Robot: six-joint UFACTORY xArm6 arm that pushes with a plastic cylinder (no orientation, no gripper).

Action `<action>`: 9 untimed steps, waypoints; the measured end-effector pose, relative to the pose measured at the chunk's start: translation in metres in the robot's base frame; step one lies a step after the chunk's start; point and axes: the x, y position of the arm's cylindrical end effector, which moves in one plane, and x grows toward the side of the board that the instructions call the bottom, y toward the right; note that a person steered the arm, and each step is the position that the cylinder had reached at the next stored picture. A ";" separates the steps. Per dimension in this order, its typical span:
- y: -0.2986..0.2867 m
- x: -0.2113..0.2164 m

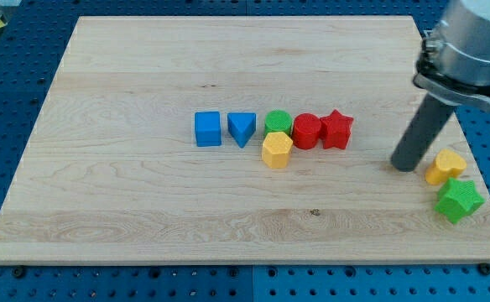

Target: Place your arm diagonally to the green star

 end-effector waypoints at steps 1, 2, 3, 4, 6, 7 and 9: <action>-0.052 0.005; -0.092 0.020; -0.109 0.028; -0.102 0.028; -0.072 0.025; -0.071 0.024; -0.071 0.024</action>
